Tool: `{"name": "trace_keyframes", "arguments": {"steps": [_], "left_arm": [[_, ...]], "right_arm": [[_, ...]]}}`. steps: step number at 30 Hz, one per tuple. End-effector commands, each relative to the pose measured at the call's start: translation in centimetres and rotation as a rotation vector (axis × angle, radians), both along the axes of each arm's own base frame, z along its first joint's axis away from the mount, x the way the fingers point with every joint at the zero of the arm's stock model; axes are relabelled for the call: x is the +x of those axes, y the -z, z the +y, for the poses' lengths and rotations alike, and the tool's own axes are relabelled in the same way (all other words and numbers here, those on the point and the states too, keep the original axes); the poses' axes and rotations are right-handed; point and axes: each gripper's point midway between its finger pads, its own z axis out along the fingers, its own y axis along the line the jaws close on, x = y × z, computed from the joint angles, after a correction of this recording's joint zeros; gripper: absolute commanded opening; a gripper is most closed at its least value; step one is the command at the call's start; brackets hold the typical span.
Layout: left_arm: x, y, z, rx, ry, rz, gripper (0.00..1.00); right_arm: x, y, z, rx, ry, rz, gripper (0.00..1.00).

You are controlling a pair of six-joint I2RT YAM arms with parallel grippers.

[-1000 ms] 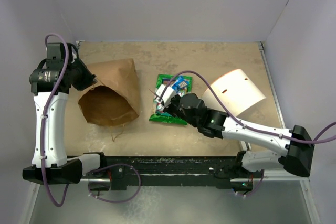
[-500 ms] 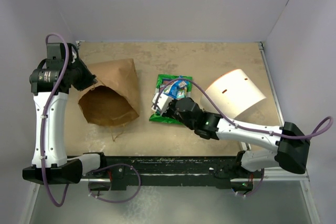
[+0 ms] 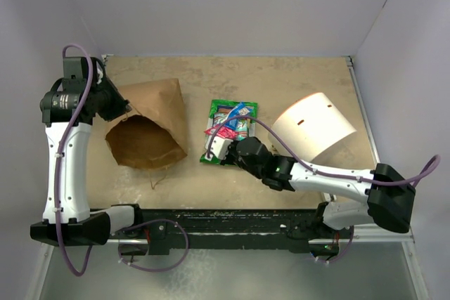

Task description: Take the snacks out of the paper bag

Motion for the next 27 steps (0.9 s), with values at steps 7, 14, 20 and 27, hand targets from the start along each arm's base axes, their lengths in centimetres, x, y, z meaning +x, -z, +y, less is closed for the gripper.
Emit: {"name": "trace_keyframes", "arguments": {"steps": [7, 14, 20, 27], "left_arm": [[0.9, -1.1, -0.1, 0.007, 0.030, -0.057, 0.00], [1.1, -1.4, -0.3, 0.001, 0.041, -0.060, 0.00], [1.1, -1.2, -0.5, -0.014, 0.038, -0.055, 0.00], [0.9, -1.5, -0.6, -0.019, 0.035, -0.063, 0.00]], "right_arm": [[-0.9, 1.2, -0.2, -0.001, -0.074, -0.028, 0.02], [0.0, 3.6, -1.0, -0.029, -0.011, -0.053, 0.04], [0.6, 4.2, -1.2, -0.026, 0.018, -0.079, 0.08], [0.3, 4.7, -1.4, -0.034, 0.002, -0.068, 0.30]]}}
